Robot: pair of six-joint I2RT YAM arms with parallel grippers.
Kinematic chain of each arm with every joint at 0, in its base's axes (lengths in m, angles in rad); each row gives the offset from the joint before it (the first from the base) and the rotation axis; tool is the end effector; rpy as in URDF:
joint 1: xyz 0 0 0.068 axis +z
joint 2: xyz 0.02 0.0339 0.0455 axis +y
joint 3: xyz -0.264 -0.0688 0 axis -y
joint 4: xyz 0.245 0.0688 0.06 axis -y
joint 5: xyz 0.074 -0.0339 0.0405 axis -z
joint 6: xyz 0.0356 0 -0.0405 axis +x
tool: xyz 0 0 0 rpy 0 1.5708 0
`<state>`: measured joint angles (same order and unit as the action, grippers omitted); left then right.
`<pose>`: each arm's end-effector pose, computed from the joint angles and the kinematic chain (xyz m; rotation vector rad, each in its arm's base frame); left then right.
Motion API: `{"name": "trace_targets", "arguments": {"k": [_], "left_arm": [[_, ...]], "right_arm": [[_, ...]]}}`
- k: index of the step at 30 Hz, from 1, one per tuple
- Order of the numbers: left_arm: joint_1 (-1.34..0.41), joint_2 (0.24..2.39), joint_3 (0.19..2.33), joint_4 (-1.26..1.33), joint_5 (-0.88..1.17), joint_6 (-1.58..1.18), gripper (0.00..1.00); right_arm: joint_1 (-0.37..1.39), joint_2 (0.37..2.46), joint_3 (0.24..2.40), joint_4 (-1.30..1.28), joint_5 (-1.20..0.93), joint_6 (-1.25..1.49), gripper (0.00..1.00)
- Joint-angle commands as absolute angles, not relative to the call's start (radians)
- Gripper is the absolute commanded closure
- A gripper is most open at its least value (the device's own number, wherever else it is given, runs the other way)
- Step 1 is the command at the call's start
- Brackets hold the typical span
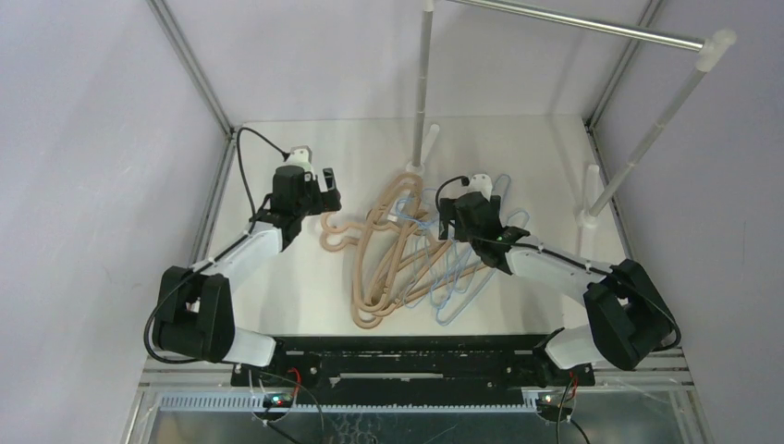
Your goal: Organize the hangers
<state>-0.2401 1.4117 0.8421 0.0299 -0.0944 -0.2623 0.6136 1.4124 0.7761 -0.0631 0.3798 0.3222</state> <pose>0.3026 -0.0706 0.2363 -0.0800 2.1128 -0.2010 0.2471 0.1579 0.2079 -0.1249 2.2094 0.0847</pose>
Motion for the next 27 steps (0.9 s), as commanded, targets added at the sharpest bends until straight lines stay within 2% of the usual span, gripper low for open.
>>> {"name": "trace_targets", "arguments": {"k": [1,6,10,14,18,27], "left_arm": [[-0.246,1.37,0.861,0.054,-0.104,-0.249,0.01],[-0.247,1.373,0.866,0.042,-0.1,-0.246,0.01],[-0.247,1.376,0.867,0.04,-0.101,-0.245,0.01],[-0.247,1.38,0.868,0.038,-0.101,-0.245,0.01],[-0.247,1.383,0.867,0.033,-0.102,-0.244,0.01],[-0.246,1.389,0.871,0.03,-0.11,-0.241,0.0]], "right_arm": [[0.629,1.36,0.772,-0.038,0.412,0.363,0.0],[0.638,1.363,0.77,-0.057,0.373,0.394,0.01],[0.699,1.37,0.771,-0.059,0.386,0.408,0.22],[0.75,1.374,0.771,-0.083,0.413,0.449,0.31],[0.765,1.395,0.771,-0.113,0.366,0.496,0.37],[0.829,1.441,0.771,-0.169,0.4,0.584,0.39]]}}
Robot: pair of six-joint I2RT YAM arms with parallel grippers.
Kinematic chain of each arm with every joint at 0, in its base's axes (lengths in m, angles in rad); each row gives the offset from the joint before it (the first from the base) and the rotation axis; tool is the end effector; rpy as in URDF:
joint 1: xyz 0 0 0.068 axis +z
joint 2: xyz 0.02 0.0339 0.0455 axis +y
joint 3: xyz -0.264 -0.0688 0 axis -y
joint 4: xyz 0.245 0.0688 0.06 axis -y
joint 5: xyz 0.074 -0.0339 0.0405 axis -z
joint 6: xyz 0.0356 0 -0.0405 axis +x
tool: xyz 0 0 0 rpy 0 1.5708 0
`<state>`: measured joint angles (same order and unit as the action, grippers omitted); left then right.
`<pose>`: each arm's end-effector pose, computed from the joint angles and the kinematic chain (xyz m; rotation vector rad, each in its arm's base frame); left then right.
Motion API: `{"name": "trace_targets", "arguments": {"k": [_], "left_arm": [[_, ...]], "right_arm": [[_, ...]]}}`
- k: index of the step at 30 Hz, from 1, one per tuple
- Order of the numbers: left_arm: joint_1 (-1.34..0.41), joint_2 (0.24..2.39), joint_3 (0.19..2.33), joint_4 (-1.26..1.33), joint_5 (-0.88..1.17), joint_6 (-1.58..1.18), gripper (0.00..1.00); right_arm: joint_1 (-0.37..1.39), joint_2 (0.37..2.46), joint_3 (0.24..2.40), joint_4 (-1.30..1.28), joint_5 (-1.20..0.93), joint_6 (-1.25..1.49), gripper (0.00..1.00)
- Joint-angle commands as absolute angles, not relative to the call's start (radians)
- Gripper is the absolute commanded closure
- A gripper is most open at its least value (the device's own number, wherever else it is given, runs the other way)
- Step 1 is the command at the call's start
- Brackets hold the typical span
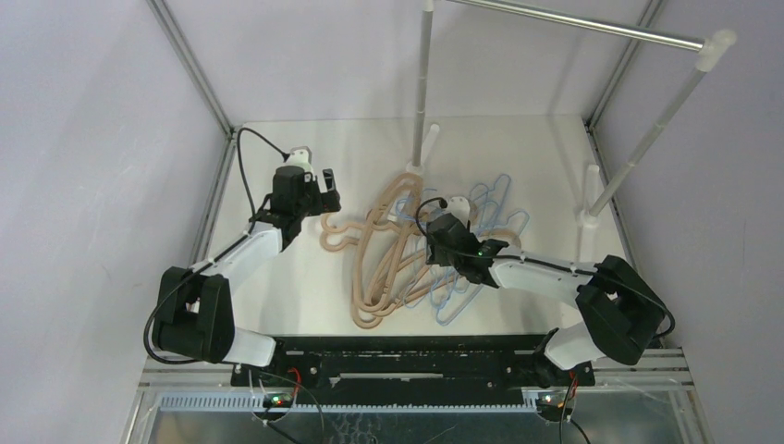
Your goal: Organize the hangers
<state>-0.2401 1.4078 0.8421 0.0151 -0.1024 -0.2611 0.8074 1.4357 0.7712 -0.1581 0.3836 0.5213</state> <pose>0.3014 -0.0700 0.2361 -0.0832 2.1223 -0.1892 0.2081 0.1982 0.1928 -0.1557 2.3219 0.2069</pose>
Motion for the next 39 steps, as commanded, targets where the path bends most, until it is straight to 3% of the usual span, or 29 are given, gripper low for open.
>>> {"name": "trace_targets", "arguments": {"k": [1,15,29,39], "left_arm": [[-0.248,1.39,0.871,0.031,-0.11,-0.241,0.01],[-0.247,1.383,0.868,0.03,-0.121,-0.239,0.0],[-0.247,1.367,0.857,0.031,-0.118,-0.245,0.01],[-0.247,1.371,0.856,0.031,-0.123,-0.244,0.01]], "right_arm": [[0.832,1.441,0.772,-0.171,0.401,0.588,0.4],[0.898,1.376,0.772,-0.29,0.533,0.656,0.43],[0.936,1.405,0.767,-0.331,0.598,0.733,0.43],[0.931,1.464,0.765,-0.319,0.616,0.753,0.48]]}}
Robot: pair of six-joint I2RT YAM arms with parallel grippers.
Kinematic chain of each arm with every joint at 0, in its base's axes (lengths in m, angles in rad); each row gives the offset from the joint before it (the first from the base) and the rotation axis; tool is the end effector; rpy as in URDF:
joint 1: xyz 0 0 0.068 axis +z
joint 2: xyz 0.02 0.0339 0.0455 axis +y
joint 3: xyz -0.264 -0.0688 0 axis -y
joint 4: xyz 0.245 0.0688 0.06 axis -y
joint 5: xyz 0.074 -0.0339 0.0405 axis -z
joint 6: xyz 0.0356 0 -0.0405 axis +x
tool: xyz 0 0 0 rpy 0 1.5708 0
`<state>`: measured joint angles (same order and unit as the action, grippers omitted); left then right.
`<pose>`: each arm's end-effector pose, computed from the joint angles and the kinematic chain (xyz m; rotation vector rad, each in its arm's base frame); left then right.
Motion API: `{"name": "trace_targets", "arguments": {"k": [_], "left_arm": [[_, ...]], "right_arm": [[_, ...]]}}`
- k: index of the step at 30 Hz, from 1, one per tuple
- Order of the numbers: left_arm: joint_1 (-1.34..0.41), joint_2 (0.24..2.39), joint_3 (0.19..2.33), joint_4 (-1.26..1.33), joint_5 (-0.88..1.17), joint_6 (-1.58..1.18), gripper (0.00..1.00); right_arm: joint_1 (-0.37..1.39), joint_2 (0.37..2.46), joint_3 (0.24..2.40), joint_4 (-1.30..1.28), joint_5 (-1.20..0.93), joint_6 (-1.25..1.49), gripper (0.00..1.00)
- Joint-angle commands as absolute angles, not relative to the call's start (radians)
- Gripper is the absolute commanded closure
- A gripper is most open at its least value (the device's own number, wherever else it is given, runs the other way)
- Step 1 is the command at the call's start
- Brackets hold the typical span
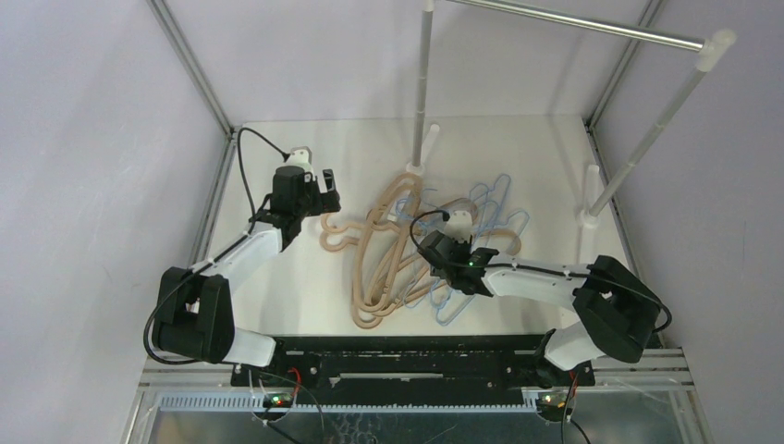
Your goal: Organize the hangers
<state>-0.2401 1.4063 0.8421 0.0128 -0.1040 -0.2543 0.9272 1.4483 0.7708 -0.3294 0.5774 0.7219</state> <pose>0.3011 -0.0699 0.2363 -0.0768 2.1229 -0.1833 0.1786 0.2057 0.1809 -0.0397 2.3575 0.0260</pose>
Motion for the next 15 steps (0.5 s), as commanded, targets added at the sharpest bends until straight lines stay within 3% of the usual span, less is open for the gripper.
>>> {"name": "trace_targets", "arguments": {"k": [1,15], "left_arm": [[-0.246,1.371,0.855,0.031,-0.122,-0.245,0.01],[-0.247,1.387,0.861,0.031,-0.117,-0.243,0.01]], "right_arm": [[0.929,1.471,0.764,-0.318,0.617,0.754,0.49],[0.873,1.545,0.764,-0.267,0.588,0.732,0.58]]}}
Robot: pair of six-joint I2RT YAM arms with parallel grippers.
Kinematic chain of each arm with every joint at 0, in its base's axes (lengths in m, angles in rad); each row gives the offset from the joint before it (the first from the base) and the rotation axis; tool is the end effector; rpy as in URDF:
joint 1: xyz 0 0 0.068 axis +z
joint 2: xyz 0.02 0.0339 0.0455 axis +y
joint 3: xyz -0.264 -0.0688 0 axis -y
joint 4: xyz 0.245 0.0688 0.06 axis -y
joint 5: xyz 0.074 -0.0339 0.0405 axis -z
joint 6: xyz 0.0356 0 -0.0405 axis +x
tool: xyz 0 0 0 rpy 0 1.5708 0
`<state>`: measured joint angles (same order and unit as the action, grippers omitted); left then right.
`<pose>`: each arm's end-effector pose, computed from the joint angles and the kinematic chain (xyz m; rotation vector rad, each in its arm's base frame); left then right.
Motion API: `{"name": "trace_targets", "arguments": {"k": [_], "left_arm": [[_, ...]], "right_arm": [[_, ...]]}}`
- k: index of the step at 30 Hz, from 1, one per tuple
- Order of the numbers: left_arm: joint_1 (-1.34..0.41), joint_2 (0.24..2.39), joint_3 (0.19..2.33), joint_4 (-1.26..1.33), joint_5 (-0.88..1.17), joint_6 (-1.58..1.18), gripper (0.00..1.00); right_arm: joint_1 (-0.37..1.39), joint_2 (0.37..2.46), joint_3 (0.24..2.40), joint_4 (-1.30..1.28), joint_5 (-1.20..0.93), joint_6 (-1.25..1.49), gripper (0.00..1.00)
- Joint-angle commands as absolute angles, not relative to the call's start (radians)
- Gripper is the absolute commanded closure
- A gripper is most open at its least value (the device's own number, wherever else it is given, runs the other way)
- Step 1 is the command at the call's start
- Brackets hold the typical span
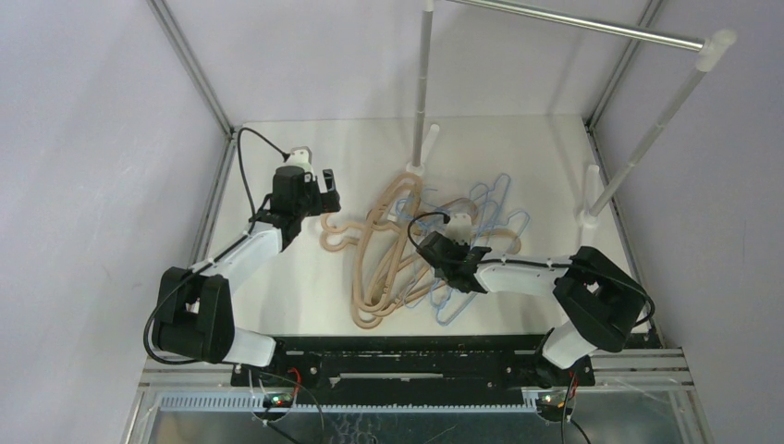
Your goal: Organize the hangers
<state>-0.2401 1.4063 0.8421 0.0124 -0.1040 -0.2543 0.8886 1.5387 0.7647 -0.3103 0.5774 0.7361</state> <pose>0.3011 -0.0699 0.2363 -0.0768 2.1233 -0.1832 0.1899 0.2029 0.1572 -0.0064 2.4057 -0.0579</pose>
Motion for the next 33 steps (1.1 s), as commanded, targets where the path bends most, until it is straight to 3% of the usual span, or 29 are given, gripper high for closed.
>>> {"name": "trace_targets", "arguments": {"k": [1,10,13,18,27,33], "left_arm": [[-0.247,1.388,0.862,0.032,-0.118,-0.244,0.01],[-0.247,1.384,0.859,0.031,-0.118,-0.244,0.01],[-0.248,1.381,0.857,0.031,-0.122,-0.242,0.01],[-0.248,1.376,0.854,0.031,-0.128,-0.241,0.01],[-0.248,1.376,0.855,0.029,-0.136,-0.242,0.01],[-0.247,1.376,0.856,0.029,-0.13,-0.247,0.0]], "right_arm": [[0.87,1.548,0.765,-0.266,0.588,0.733,0.59],[0.855,1.574,0.764,-0.249,0.57,0.718,0.82],[0.854,1.568,0.765,-0.249,0.571,0.709,1.0],[0.865,1.505,0.77,-0.281,0.567,0.674,1.0],[0.873,1.131,0.785,-0.35,0.481,0.609,1.0],[0.726,0.973,0.797,-0.286,0.3,0.556,1.0]]}}
